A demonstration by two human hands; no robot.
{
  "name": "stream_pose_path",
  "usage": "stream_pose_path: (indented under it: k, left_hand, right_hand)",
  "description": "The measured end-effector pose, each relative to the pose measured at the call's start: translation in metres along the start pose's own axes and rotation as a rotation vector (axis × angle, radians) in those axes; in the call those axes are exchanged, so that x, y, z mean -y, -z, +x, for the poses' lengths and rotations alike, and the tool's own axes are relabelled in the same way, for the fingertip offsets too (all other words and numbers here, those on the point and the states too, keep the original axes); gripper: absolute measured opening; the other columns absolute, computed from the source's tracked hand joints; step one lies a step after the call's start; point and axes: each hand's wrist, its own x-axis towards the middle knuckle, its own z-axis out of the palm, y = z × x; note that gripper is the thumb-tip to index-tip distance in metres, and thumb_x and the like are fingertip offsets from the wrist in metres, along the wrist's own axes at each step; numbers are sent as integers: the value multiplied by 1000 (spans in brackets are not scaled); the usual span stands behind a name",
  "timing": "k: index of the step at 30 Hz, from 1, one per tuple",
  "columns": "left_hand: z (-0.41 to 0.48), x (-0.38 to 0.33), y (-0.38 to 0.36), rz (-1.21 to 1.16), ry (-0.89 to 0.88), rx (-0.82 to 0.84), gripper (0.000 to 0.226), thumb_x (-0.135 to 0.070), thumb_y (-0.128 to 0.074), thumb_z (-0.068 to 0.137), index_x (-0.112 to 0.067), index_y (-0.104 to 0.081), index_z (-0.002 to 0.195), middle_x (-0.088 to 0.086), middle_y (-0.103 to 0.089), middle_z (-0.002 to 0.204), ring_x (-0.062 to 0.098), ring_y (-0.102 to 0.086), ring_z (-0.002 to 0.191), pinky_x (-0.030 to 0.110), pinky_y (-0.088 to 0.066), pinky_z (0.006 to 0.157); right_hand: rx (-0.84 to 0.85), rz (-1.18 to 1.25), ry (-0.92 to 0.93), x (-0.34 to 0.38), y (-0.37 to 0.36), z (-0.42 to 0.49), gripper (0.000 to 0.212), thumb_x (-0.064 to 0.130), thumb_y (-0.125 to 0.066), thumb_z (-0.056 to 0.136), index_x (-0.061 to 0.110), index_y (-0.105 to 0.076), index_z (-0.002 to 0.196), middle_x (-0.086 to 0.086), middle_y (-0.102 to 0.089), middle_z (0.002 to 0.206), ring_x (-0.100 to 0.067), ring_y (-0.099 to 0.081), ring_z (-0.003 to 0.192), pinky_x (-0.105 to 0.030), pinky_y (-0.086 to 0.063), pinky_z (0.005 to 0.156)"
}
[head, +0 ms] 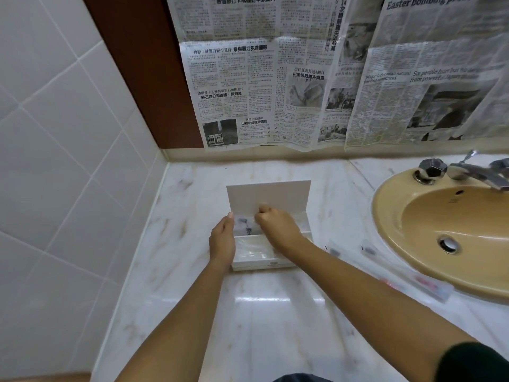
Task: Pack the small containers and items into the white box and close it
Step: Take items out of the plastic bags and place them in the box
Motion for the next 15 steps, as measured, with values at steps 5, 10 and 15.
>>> stream_pose_path:
  k: [5, 10, 15]
  left_hand:
    - [-3, -3, 0, -6, 5, -1, 43, -54, -40, 98, -26, -72, 94, -2, -73, 96, 21, -67, 98, 41, -53, 94]
    - [-4, -5, 0, -15, 32, 2, 46, -58, -40, 94, -23, -71, 94, -3, -74, 95, 22, -68, 97, 45, -53, 94]
    - [-4, -6, 0, -10, 40, 5, 52, -62, -41, 92, -19, -70, 92, -1, -74, 93, 24, -68, 95, 47, -53, 93]
  right_hand:
    - [52, 63, -49, 0, -6, 7, 24, -13, -63, 63, 9, -54, 64, -9, -53, 67, -30, -58, 61, -33, -44, 53]
    - [91, 124, -108, -8, -17, 12, 20, -10, -58, 75, 9, -64, 69, -9, -63, 70, -29, -62, 65, -33, -55, 62]
    - [207, 174, -102, -10, -8, 10, 23, -6, -51, 81, 9, -67, 76, -15, -69, 86, -33, -63, 78, -36, -56, 71]
